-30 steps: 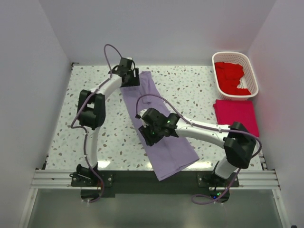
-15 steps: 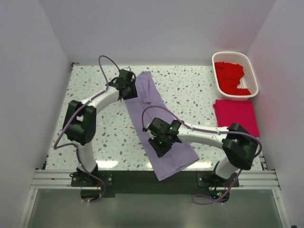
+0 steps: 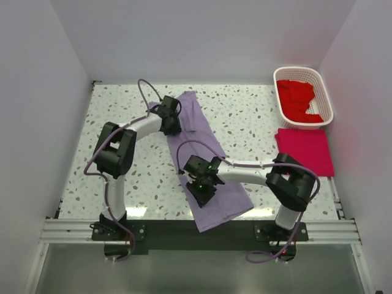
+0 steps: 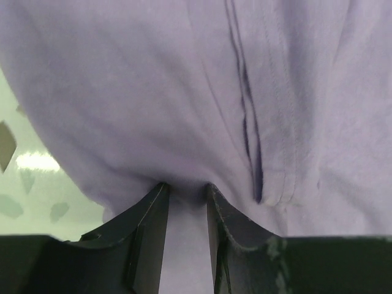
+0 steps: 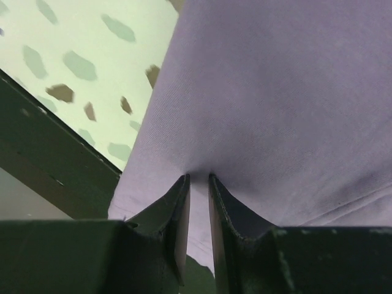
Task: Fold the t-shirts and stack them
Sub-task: Fold the tshirt
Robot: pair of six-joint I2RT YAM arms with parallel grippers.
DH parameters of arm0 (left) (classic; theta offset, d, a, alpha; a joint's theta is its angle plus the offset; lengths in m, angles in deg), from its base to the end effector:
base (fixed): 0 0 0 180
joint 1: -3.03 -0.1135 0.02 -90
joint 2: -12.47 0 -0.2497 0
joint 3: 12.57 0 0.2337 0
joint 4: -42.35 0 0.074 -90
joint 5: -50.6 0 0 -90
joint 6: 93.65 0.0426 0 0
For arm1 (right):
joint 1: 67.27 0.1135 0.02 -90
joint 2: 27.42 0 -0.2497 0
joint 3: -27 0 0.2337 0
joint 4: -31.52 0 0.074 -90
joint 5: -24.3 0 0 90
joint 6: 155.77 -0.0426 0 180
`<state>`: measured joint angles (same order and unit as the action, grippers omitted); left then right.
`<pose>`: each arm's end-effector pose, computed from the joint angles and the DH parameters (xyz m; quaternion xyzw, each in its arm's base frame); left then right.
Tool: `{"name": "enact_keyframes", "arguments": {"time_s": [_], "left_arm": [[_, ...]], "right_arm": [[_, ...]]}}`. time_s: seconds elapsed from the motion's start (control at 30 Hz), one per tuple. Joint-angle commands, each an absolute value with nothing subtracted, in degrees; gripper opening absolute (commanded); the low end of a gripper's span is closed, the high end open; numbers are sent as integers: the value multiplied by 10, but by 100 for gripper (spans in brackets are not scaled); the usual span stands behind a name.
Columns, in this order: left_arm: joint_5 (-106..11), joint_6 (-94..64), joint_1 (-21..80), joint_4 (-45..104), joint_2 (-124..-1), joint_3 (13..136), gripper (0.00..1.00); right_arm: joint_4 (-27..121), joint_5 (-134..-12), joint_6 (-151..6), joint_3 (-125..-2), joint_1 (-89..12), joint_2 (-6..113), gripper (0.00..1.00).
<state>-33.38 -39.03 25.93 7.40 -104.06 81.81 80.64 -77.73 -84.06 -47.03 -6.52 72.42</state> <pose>0.3805 -0.1559 0.1511 -0.1189 0.9505 -0.0937 0.2715 0.1404 0.2688 0.1461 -0.3698 0.9140 0.1631 0.0345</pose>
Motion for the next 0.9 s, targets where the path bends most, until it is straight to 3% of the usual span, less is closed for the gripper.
{"name": "enact_keyframes", "arguments": {"time_s": [0.0,0.2,0.43,0.63,0.87], "left_arm": [[-328,-381,256,65,-1113,866,36],[-317,-336,250,22,-1230,1024,40],[-334,-295,233,-1,-1289,1185,61],[-331,-285,225,-2,-1168,1103,72],[-323,-348,230,-11,-921,906,76]], "right_arm": [[760,-791,-853,-498,-61,760,23],[748,-788,-854,-569,-61,844,21],[798,-747,-837,-669,-62,861,29],[844,-686,-865,-658,-73,746,47],[875,-636,-925,-493,-147,583,53]]}}
